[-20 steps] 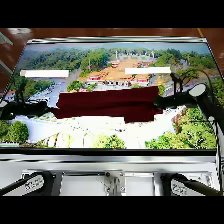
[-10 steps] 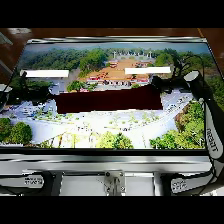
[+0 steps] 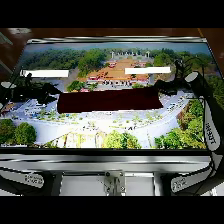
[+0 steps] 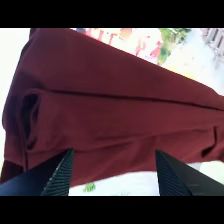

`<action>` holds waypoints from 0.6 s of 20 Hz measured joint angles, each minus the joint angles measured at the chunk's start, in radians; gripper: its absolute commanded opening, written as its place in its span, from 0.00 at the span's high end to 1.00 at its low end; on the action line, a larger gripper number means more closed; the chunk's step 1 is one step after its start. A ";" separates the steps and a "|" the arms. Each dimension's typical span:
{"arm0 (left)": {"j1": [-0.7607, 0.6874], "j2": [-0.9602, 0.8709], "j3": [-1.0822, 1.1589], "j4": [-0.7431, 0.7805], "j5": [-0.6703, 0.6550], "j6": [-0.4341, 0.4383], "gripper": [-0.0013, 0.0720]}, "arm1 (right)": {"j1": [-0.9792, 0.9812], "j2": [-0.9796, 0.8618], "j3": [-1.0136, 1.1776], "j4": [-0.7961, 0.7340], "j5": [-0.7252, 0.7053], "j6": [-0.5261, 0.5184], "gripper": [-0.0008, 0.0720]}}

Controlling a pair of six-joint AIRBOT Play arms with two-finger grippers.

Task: Fold the shirts.

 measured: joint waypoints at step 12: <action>-0.092 0.027 0.048 -0.006 -0.225 0.003 0.20 | -0.039 -0.151 0.011 0.118 0.119 0.088 0.06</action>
